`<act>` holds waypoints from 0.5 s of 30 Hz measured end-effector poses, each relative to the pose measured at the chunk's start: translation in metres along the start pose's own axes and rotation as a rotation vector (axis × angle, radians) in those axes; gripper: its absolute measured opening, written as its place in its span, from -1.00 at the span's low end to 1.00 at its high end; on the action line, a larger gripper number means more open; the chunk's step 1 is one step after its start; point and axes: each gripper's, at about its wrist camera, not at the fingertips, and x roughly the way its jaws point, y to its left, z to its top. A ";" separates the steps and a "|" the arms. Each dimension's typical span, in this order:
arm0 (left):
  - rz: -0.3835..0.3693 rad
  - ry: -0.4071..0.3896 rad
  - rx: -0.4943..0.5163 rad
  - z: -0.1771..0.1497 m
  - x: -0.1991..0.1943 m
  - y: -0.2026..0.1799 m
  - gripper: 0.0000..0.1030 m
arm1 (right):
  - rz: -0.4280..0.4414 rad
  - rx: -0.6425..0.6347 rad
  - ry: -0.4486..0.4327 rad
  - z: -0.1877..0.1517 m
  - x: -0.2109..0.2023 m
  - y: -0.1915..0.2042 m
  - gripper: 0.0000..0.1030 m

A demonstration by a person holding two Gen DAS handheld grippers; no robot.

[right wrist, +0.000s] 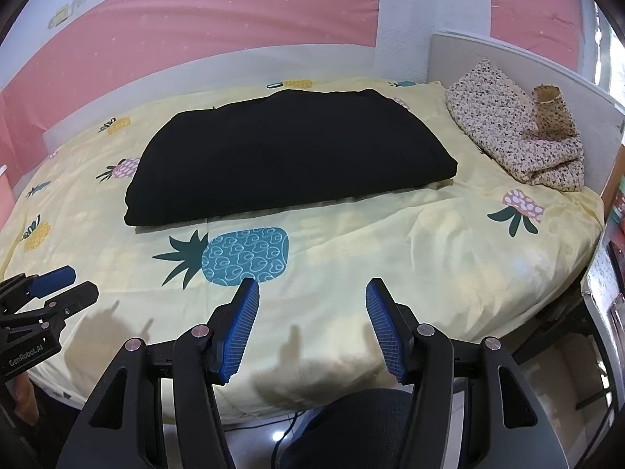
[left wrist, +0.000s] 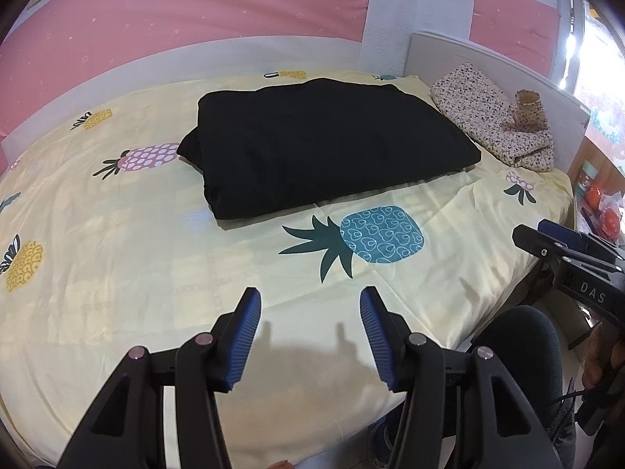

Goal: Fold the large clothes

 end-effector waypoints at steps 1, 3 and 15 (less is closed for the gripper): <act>-0.001 0.000 0.000 0.000 0.000 0.000 0.07 | 0.002 0.000 0.000 0.000 0.000 0.000 0.12; -0.003 0.000 0.000 0.000 0.000 0.000 0.07 | 0.000 -0.001 0.002 0.000 0.000 0.000 0.12; -0.002 0.002 0.006 -0.003 -0.001 0.000 0.12 | 0.001 -0.005 0.004 0.000 0.000 0.002 0.12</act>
